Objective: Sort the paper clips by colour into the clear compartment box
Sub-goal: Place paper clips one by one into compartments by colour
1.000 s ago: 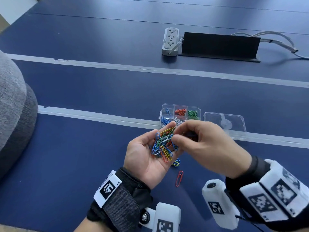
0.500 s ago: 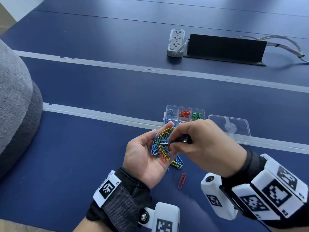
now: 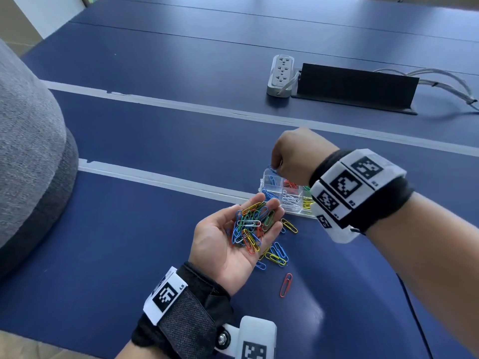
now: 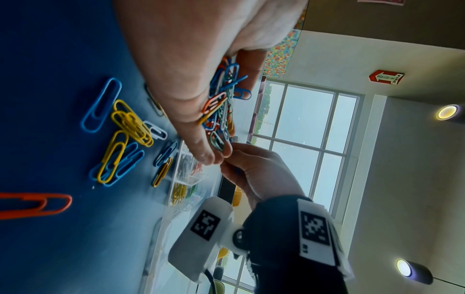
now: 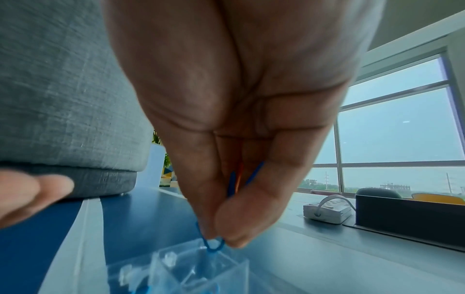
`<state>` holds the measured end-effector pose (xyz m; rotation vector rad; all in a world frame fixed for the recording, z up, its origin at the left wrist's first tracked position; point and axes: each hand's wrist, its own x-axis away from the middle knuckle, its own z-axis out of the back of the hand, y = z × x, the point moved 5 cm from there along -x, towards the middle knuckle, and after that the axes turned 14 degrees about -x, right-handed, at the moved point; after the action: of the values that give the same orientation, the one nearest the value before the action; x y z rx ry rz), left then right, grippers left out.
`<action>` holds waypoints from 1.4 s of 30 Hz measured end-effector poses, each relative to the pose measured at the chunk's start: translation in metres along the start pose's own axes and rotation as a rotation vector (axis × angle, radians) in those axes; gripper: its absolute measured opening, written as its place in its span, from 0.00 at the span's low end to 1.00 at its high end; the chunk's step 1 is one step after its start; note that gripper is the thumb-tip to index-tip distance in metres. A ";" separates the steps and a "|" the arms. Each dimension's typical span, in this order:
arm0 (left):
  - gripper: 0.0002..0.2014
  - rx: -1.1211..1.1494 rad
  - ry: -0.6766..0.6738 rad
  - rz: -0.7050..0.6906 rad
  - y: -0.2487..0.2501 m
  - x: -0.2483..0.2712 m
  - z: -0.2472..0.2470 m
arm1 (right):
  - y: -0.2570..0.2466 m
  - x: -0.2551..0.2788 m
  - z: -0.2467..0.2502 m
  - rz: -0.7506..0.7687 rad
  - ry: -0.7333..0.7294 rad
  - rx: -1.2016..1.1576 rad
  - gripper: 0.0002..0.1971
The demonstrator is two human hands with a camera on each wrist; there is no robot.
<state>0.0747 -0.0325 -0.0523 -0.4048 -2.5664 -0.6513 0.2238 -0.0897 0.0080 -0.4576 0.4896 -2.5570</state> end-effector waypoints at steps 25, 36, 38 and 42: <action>0.18 -0.027 -0.093 0.026 -0.012 -0.003 -0.011 | -0.025 0.074 -0.013 0.383 -0.179 -0.275 0.07; 0.14 -0.052 -0.048 -0.007 -0.014 -0.005 -0.017 | -0.029 0.090 0.000 0.506 -0.127 -0.374 0.06; 0.17 -0.111 -0.013 -0.028 -0.014 -0.005 -0.016 | -0.034 0.094 -0.011 0.573 -0.224 -0.253 0.13; 0.21 -0.111 0.067 -0.039 -0.012 -0.005 -0.012 | -0.038 0.097 -0.020 0.619 -0.294 -0.133 0.11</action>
<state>0.0782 -0.0497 -0.0501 -0.3640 -2.4878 -0.8101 0.1205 -0.1040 0.0279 -0.6064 0.5847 -1.8388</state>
